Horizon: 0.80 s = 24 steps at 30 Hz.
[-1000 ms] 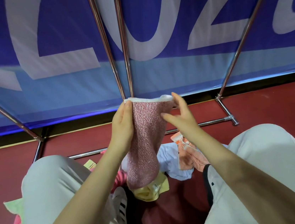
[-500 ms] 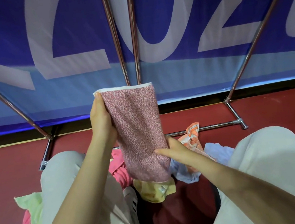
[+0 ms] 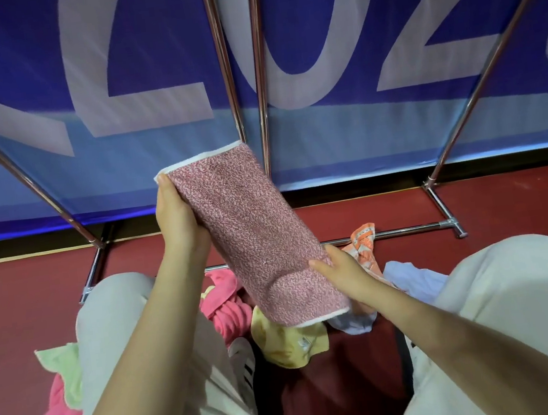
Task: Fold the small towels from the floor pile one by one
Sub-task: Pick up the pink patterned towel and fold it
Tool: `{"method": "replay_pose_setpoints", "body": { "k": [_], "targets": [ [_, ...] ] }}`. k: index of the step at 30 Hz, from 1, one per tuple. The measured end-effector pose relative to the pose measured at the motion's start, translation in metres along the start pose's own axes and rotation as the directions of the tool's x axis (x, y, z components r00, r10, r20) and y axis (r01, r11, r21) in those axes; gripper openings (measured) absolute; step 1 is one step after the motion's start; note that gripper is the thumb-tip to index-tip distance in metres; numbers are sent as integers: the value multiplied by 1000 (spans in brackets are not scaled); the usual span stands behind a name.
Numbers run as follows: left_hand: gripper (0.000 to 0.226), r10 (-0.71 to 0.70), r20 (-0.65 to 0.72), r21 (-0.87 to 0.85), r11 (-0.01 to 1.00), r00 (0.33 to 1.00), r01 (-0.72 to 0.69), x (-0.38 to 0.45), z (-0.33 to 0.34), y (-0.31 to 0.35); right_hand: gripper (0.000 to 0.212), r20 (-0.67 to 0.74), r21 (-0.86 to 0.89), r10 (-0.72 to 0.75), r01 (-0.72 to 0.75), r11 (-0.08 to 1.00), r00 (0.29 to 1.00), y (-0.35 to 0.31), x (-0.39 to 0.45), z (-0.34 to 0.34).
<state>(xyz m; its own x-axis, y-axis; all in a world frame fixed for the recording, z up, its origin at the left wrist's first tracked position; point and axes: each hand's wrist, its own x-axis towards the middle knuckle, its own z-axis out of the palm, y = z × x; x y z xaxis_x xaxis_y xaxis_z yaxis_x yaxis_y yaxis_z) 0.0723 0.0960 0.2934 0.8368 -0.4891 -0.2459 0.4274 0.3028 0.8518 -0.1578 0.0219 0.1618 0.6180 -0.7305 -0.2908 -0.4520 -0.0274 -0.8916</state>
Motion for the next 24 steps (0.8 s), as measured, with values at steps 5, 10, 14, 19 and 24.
{"method": "replay_pose_setpoints", "body": {
  "k": [5,10,14,19,24],
  "targets": [
    [49,-67,80,-13,998,994,69,-10,7,-7,25,-46,-66,30,-33,997,998,3,2,-11],
    [47,-142,242,109,987,960,118,-26,21,-20,11,52,32,56,-58,998,997,-4,2,-17],
    [34,-168,334,275,959,927,75,-39,30,-31,15,29,353,21,-30,935,999,-30,4,-23],
    [31,-66,465,446,879,883,-169,-48,35,-42,28,-117,644,-31,99,758,993,-63,7,-38],
    [29,144,477,524,745,867,-413,-41,30,-43,21,-300,585,-51,225,779,953,-77,2,-55]
  ]
}}
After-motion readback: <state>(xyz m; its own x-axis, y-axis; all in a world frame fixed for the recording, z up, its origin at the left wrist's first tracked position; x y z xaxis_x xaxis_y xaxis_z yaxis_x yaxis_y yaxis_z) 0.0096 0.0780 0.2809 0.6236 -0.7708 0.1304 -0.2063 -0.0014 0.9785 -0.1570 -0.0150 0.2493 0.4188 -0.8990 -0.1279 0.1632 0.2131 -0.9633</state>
